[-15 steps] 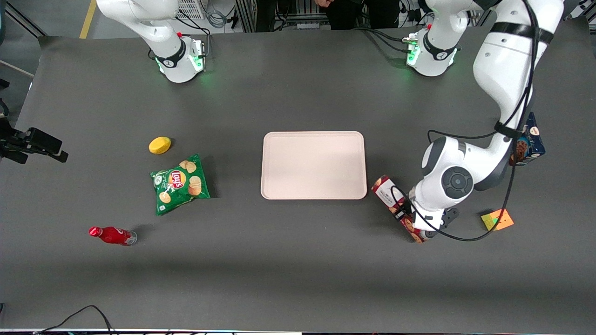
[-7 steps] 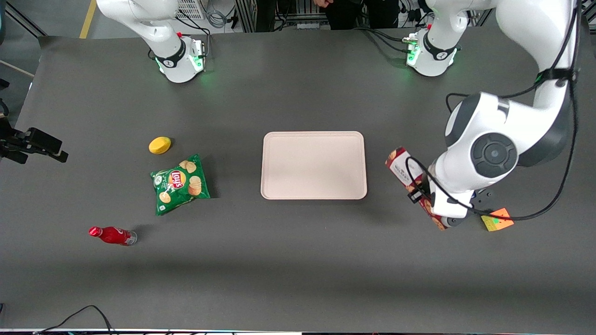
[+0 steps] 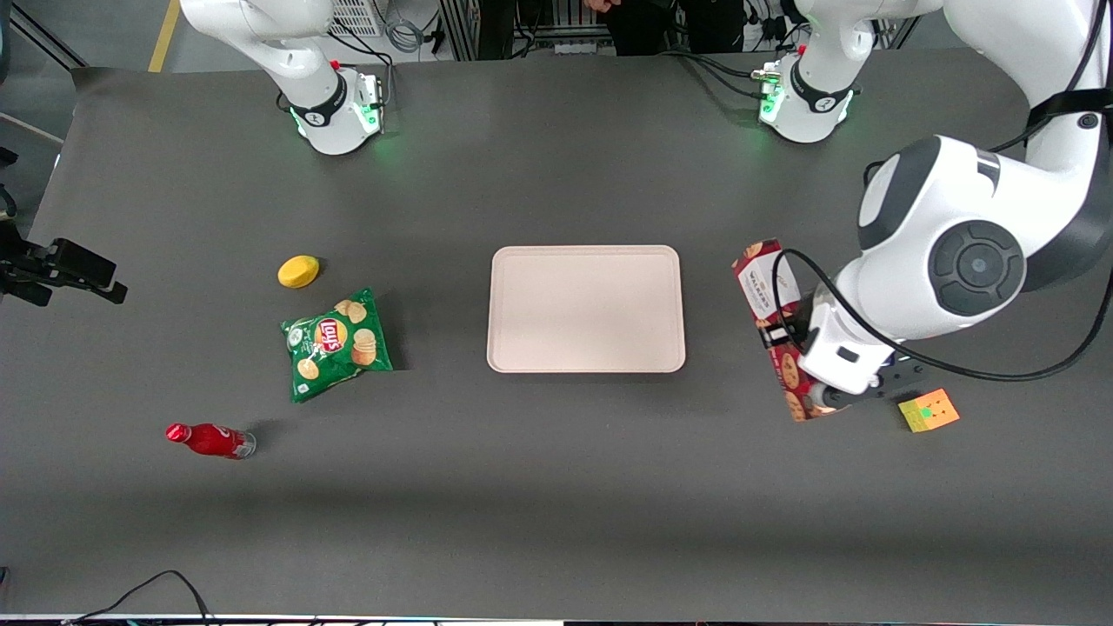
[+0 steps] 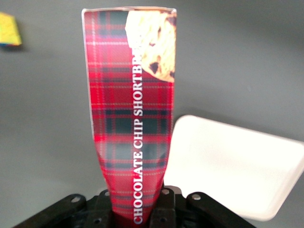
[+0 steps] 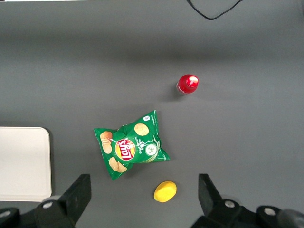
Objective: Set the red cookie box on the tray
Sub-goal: 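Lift the shortbread box upright with the left gripper, then carry the held box over the pink tray with the left gripper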
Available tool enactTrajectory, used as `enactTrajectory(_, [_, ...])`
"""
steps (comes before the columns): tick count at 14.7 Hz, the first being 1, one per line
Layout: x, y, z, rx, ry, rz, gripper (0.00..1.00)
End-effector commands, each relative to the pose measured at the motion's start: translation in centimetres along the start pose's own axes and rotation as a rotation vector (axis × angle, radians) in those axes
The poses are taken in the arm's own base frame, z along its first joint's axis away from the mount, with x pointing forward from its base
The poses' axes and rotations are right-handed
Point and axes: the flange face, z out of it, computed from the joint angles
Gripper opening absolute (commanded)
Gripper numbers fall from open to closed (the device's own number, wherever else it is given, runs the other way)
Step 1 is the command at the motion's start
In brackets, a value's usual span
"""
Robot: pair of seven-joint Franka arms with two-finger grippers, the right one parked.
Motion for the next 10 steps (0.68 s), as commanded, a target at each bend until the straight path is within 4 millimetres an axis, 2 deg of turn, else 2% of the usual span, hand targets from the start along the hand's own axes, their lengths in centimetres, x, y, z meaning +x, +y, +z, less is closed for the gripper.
enactTrajectory(1, [-4.7, 5.1, -0.7, -0.005, -0.009, 0.192, 0.17])
enactTrajectory(3, [-7.2, 8.5, 0.5, 0.025, 0.008, 0.274, 0.18])
enactTrajectory(5, [-9.3, 11.5, 2.7, 0.045, 0.016, 0.345, 0.17])
enactTrajectory(6, [-10.5, 12.7, 4.5, 0.059, 0.025, 0.363, 0.16])
enactTrajectory(8, [-12.4, 14.4, 8.1, 0.061, 0.040, 0.328, 0.17])
enactTrajectory(10, [-13.2, 14.7, 11.7, 0.073, 0.069, 0.342, 0.17])
